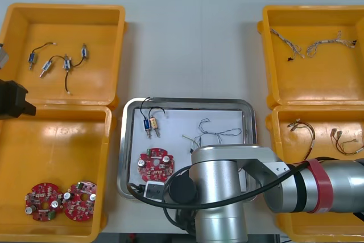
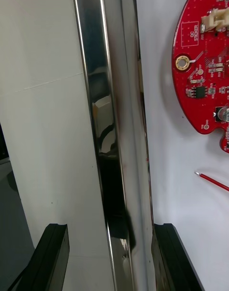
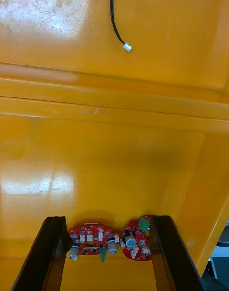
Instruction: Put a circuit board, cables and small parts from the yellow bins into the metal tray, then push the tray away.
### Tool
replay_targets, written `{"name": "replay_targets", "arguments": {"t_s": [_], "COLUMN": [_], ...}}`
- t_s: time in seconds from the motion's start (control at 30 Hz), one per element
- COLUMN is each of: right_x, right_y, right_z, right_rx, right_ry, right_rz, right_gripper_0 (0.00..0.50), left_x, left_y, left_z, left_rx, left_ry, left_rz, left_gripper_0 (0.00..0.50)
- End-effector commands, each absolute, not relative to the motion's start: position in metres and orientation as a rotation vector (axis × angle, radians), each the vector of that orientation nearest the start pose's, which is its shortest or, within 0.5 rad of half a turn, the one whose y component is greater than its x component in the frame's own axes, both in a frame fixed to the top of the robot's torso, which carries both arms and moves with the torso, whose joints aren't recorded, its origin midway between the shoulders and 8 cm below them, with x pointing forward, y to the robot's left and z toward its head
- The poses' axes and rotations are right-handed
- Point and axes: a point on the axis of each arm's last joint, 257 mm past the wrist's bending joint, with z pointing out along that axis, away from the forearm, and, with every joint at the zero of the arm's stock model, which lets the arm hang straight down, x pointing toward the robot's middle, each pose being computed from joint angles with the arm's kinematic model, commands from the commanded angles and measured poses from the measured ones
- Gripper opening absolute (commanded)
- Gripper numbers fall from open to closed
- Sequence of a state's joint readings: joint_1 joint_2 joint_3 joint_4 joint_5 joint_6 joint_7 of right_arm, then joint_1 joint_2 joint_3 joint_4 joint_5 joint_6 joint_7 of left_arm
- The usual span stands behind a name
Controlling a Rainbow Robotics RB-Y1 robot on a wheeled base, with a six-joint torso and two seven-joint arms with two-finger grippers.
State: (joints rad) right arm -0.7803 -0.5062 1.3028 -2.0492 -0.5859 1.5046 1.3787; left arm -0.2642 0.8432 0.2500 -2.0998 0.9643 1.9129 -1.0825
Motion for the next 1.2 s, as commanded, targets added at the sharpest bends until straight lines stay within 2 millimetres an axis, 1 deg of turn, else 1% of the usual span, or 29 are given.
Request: {"name": "replay_targets", "arguments": {"t_s": [0.03, 0.5, 0.53, 0.57, 0.6, 0.63, 0.67, 0.73, 0.83, 0.93, 1.1, 1.2], "right_x": [0.276, 0.272, 0.273, 0.273, 0.273, 0.273, 0.274, 0.274, 0.274, 0.276, 0.281, 0.286], "right_y": [0.015, 0.018, 0.018, 0.018, 0.019, 0.018, 0.019, 0.020, 0.021, 0.022, 0.019, 0.014], "right_z": [-0.342, -0.339, -0.339, -0.339, -0.339, -0.339, -0.339, -0.337, -0.335, -0.333, -0.329, -0.327], "right_rx": [-1.885, -1.891, -1.894, -1.894, -1.894, -1.896, -1.896, -1.899, -1.901, -1.905, -1.917, -1.930], "right_ry": [2.087, 2.079, 2.075, 2.075, 2.073, 2.074, 2.069, 2.060, 2.049, 2.038, 2.018, 2.009], "right_rz": [-0.067, -0.063, -0.068, -0.068, -0.068, -0.069, -0.070, -0.072, -0.073, -0.082, -0.105, -0.124], "right_gripper_0": [0.500, 0.500, 0.425, 0.379, 0.285, 0.243, 0.225, 0.161, 0.130, 0.113, 0.111, 0.108], "left_x": [0.382, 0.382, 0.382, 0.382, 0.382, 0.382, 0.382, 0.382, 0.382, 0.382, 0.382, 0.382], "left_y": [0.374, 0.374, 0.374, 0.374, 0.374, 0.374, 0.374, 0.374, 0.374, 0.374, 0.374, 0.374], "left_z": [-0.140, -0.140, -0.140, -0.140, -0.140, -0.140, -0.140, -0.140, -0.140, -0.140, -0.140, -0.140], "left_rx": [-0.037, -0.037, -0.037, -0.037, -0.037, -0.037, -0.037, -0.037, -0.037, -0.037, -0.037, -0.037], "left_ry": [2.700, 2.700, 2.700, 2.700, 2.700, 2.700, 2.700, 2.700, 2.700, 2.700, 2.700, 2.700], "left_rz": [0.004, 0.004, 0.004, 0.004, 0.004, 0.004, 0.004, 0.004, 0.004, 0.004, 0.004, 0.004], "left_gripper_0": [0.500, 0.500, 0.500, 0.500, 0.500, 0.500, 0.500, 0.500, 0.500, 0.500, 0.500, 0.500]}}
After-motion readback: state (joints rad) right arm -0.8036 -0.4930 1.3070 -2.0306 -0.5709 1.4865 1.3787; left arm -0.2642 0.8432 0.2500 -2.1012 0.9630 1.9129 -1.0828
